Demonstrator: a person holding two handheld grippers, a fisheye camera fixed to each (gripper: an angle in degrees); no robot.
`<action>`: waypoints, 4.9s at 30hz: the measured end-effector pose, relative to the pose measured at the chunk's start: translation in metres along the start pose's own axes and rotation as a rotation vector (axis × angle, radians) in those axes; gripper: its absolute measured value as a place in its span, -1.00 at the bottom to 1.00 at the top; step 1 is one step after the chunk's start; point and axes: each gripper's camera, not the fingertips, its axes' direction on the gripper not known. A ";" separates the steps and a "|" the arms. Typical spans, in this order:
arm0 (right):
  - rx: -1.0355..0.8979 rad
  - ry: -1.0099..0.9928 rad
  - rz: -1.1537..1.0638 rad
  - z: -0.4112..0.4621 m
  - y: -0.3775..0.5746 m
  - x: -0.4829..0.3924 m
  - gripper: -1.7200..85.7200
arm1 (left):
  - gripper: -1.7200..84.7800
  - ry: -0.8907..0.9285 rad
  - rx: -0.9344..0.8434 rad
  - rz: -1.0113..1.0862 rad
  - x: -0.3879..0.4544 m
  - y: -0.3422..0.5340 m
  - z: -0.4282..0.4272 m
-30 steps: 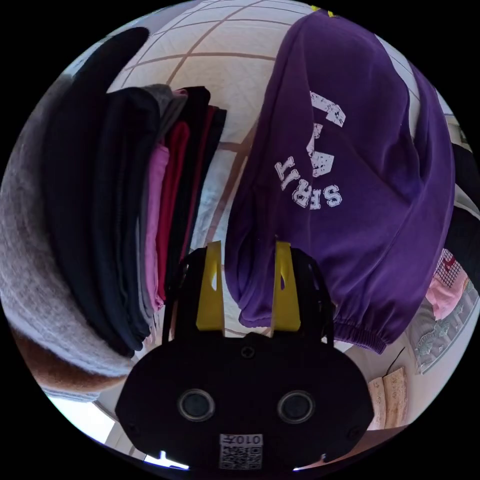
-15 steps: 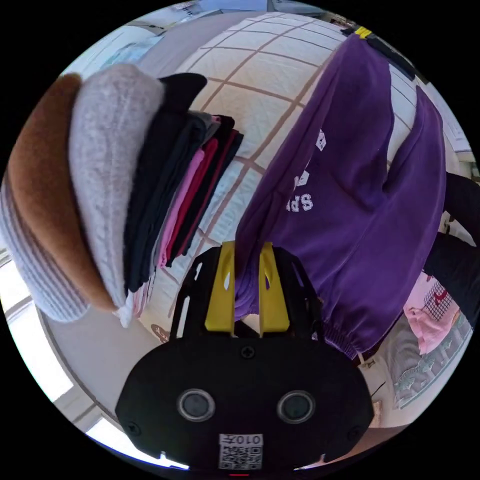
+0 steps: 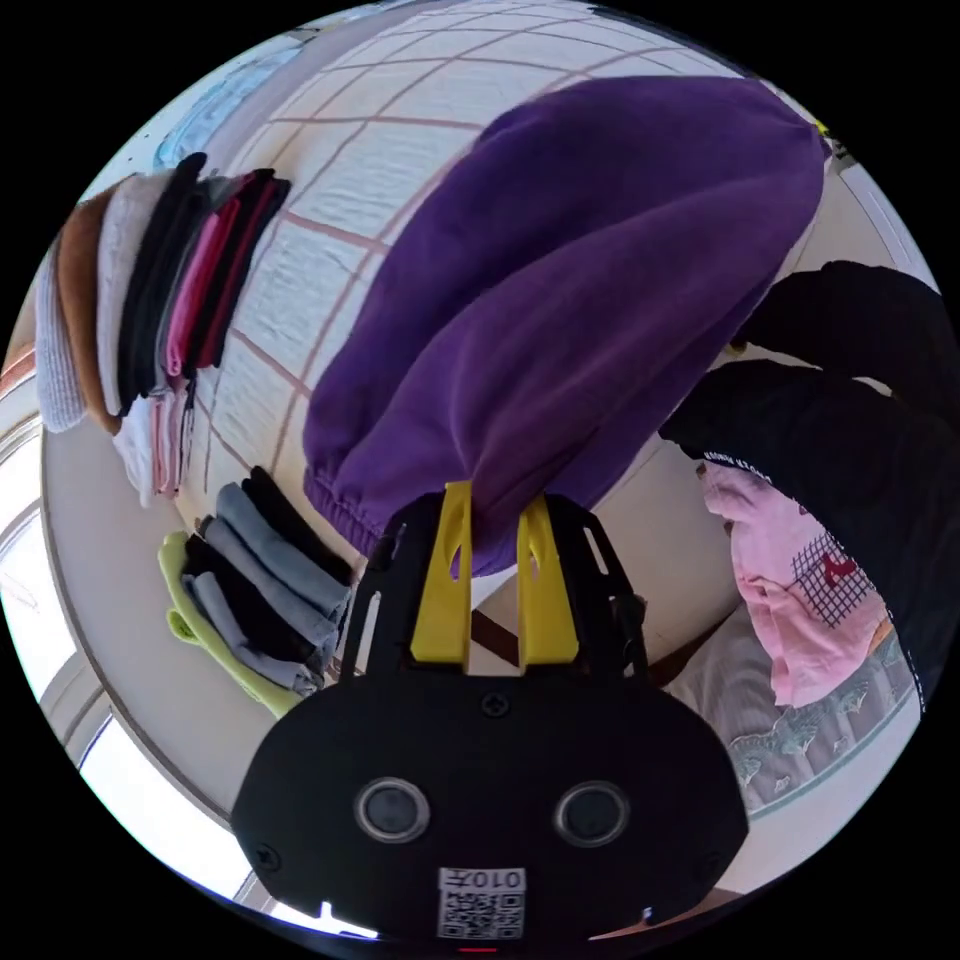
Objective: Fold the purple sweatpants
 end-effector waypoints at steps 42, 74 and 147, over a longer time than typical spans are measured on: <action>0.506 -0.373 0.537 0.155 0.248 0.175 -0.78 | -0.73 0.188 0.297 0.336 0.144 -0.232 -0.062; 0.454 -0.354 0.584 0.183 0.259 0.173 -0.80 | -0.79 0.305 0.311 0.352 0.164 -0.237 -0.029; 0.754 -0.790 -0.095 -0.028 -0.110 0.114 -0.74 | -0.64 0.357 0.383 -0.873 -0.176 0.115 -0.037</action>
